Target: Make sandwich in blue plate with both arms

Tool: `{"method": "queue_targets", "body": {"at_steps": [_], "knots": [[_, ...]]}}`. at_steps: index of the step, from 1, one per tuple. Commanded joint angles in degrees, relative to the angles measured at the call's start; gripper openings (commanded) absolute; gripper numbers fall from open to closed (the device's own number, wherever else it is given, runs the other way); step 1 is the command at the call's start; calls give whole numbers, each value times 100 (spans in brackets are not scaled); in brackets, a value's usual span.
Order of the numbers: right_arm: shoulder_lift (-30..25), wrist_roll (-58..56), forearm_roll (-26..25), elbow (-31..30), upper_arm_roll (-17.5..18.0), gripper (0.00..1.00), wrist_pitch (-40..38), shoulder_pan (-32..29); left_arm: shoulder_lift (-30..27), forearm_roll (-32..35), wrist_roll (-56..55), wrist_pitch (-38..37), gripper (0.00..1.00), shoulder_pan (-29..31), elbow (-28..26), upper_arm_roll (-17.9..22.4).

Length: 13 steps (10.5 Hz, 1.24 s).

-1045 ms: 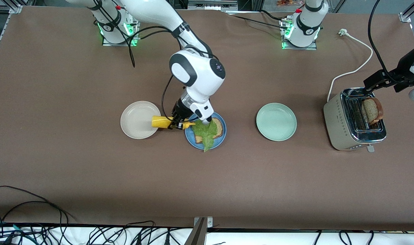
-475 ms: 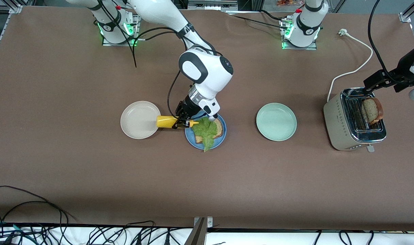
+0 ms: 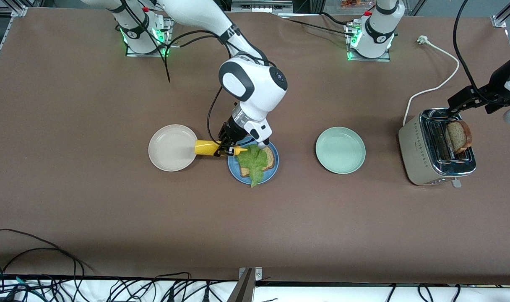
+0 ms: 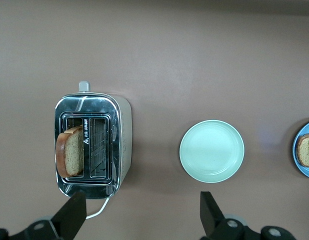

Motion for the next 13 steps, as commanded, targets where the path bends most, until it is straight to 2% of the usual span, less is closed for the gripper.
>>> {"method": "queue_targets", "body": {"at_steps": [1, 4, 6, 8, 9, 11, 13], "knots": [[-532, -519, 1168, -12, -37, 12, -145, -371, -43, -65, -23, -8, 100, -13, 10, -20], [-761, -1642, 2873, -3, -46, 12, -137, -1397, -95, -39, -14, 79, 100, -4, -68, 6], [-761, -2539, 3806, -3, -46, 12, -145, -2101, -104, -39, 30, 263, 100, 48, -165, 6], [-761, -3313, 4622, -3, -46, 12, -608, -2681, -165, -3, 56, 981, 100, 75, -743, 23], [-761, -3743, 5019, -3, -46, 12, -916, -2936, -253, 5, 30, 1238, 100, 118, -1050, 41], [-788, -4570, 5618, 6, -55, 12, -1539, -3490, -560, 23, 4, 1249, 100, 303, -1482, 76], [-884, -5439, 6049, -3, -55, 10, -2269, -3965, -622, 110, 4, 1258, 100, 303, -1633, 182]]}}
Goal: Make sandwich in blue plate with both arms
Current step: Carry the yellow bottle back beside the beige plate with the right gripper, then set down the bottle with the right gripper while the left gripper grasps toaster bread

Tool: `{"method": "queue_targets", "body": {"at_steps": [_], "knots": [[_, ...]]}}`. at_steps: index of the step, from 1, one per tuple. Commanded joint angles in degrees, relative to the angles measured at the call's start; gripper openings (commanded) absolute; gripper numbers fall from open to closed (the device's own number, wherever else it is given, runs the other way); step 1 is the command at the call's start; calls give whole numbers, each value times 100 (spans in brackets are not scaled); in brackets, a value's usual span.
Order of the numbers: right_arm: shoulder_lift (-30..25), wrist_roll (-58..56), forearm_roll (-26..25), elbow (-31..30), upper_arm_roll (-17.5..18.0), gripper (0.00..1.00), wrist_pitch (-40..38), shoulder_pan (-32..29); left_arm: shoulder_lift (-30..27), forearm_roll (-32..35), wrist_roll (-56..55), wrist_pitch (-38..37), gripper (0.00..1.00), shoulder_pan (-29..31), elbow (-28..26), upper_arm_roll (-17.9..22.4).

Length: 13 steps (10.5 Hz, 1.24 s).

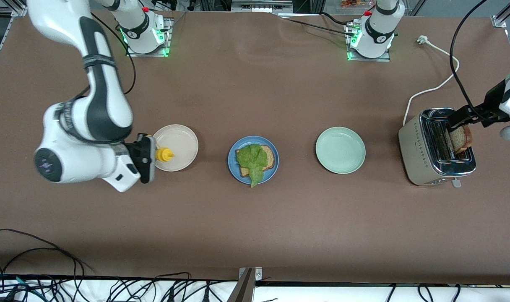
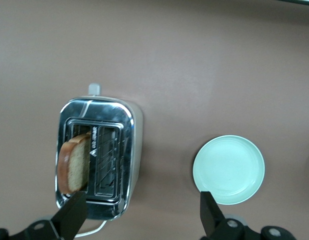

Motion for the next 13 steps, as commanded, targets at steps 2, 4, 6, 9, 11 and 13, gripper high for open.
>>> {"method": "queue_targets", "body": {"at_steps": [2, 4, 6, 9, 11, 13], "knots": [[-179, -1805, 811, -163, 97, 8, -1281, -1096, -473, 451, 11, 127, 100, 63, -572, 78], [-171, -3000, 1022, -409, 106, 8, -1537, -1554, -438, 646, 447, 119, 100, 89, -634, 121], [-57, -4089, 1356, -820, 106, 8, -1618, -1914, -148, 655, 740, 136, 100, 116, -808, 262], [338, -5244, 1498, -1008, 115, 8, -1740, -2276, 211, 602, 1133, 557, 100, 370, -1064, 376], [811, -5972, 1708, -1008, 123, 8, -1855, -2539, 484, 523, 1530, 602, 100, 555, -1082, 437], [1199, -6554, 1919, -999, 123, 8, -1890, -2637, 625, 514, 1897, 602, 100, 590, -1117, 569]]}}
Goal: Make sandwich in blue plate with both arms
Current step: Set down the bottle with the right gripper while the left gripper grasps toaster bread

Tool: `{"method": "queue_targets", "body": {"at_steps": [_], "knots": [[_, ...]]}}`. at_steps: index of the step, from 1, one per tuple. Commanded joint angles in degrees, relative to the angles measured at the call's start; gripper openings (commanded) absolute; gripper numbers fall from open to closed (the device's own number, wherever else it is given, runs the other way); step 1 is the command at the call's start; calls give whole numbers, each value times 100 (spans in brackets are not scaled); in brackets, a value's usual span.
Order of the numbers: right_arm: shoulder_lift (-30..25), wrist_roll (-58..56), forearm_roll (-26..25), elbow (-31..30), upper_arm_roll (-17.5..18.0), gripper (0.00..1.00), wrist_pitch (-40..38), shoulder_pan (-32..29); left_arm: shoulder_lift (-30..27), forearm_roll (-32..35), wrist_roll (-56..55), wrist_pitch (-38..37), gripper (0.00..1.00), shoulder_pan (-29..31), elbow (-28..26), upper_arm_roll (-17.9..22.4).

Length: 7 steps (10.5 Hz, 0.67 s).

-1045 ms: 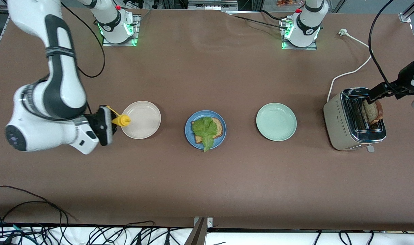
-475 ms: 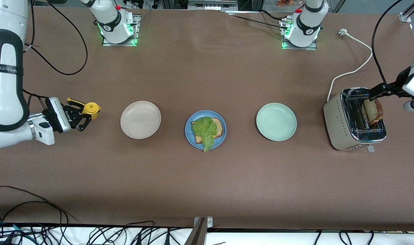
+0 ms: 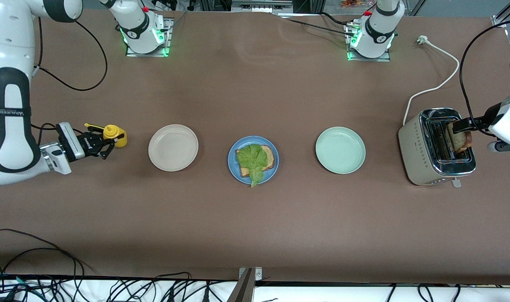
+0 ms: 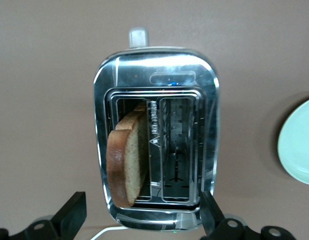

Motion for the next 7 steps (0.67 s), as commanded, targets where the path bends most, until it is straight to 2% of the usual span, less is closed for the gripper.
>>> {"method": "queue_targets", "body": {"at_steps": [1, 3, 4, 7], "knots": [[483, -705, 437, 67, 94, 9, -254, -251, 235, -6, 757, 39, 100, 93, 12, 199], [659, -1022, 508, 93, 94, 10, -264, -313, 394, 2, 812, 39, 97, 154, 4, 227], [695, -1014, 508, 93, 94, 10, -255, -401, 421, 11, 821, 4, 91, 155, -13, 227], [782, -1067, 508, 154, 94, 10, -220, -489, 535, 2, 821, -5, 93, 155, -14, 227]]}}
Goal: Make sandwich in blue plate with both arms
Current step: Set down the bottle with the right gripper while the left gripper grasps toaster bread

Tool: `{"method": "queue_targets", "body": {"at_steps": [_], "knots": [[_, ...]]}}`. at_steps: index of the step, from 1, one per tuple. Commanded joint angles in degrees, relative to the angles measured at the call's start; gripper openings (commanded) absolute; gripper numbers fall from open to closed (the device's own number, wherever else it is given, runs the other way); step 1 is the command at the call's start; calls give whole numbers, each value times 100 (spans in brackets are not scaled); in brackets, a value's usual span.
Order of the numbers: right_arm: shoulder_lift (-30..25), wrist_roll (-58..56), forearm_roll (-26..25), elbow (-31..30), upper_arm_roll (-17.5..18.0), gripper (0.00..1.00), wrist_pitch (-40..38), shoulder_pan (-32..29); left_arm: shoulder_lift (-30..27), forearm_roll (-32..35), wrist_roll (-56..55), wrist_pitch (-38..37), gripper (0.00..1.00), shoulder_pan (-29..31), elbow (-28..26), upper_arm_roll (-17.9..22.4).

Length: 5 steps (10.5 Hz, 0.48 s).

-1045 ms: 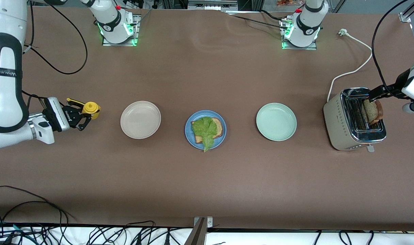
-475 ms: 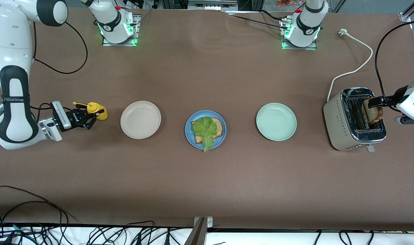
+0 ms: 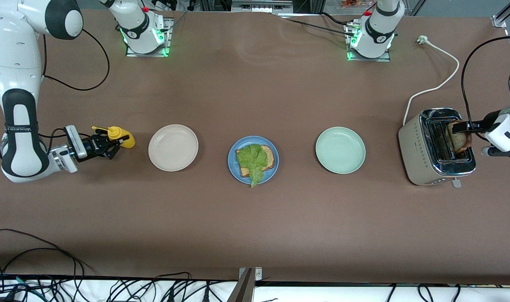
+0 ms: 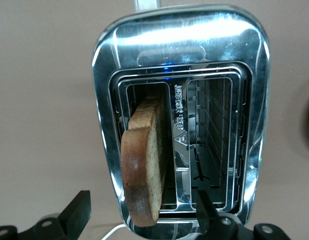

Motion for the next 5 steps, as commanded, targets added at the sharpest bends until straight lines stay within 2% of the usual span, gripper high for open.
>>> {"method": "queue_targets", "body": {"at_steps": [1, 3, 5], "knots": [[165, -117, 104, 180, 82, 10, -123, -156, 45, 2, 130, -8, 91, 12, 6, 5], [262, -161, 208, 181, 213, 10, -132, -156, 53, 2, 400, -17, 68, 21, -3, 5], [341, -275, 315, 181, 240, 10, -123, -156, 115, 2, 455, -17, 56, 47, -3, 5]]}}
